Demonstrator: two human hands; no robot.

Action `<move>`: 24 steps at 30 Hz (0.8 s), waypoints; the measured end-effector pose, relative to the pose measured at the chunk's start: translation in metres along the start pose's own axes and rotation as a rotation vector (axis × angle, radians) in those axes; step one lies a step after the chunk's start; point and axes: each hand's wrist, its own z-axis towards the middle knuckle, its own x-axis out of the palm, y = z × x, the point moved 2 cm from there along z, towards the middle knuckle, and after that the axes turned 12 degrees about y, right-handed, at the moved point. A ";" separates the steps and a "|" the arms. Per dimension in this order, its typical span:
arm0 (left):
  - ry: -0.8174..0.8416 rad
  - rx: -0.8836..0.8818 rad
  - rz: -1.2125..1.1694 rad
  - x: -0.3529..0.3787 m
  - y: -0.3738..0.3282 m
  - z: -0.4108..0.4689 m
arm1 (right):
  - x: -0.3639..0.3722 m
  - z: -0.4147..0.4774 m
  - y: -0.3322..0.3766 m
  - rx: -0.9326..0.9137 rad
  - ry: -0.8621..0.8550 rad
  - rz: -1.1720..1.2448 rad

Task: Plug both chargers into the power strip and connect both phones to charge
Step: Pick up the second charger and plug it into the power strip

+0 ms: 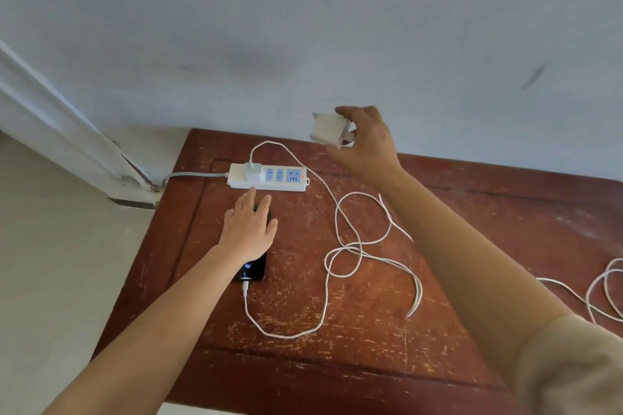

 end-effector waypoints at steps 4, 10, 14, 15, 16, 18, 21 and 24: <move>0.017 0.023 0.007 0.006 0.005 0.019 | 0.053 0.016 -0.023 0.001 0.350 -0.165; -0.047 0.149 0.050 0.017 0.005 0.038 | 0.090 0.028 -0.048 0.046 0.465 -0.199; -0.050 0.156 0.020 0.024 0.004 0.049 | 0.093 0.037 -0.054 0.044 0.495 -0.222; -0.054 0.148 0.005 0.025 0.004 0.051 | 0.093 0.040 -0.054 0.039 0.507 -0.230; -0.061 0.143 -0.010 0.026 0.004 0.052 | 0.092 0.043 -0.053 0.034 0.523 -0.239; -0.069 0.138 -0.028 0.027 0.005 0.053 | 0.090 0.050 -0.049 0.016 0.558 -0.255; -0.063 0.135 -0.028 0.029 0.007 0.053 | 0.088 0.061 -0.039 -0.026 0.627 -0.341; -0.057 0.136 -0.016 0.028 0.007 0.053 | 0.091 0.071 -0.027 -0.060 0.673 -0.477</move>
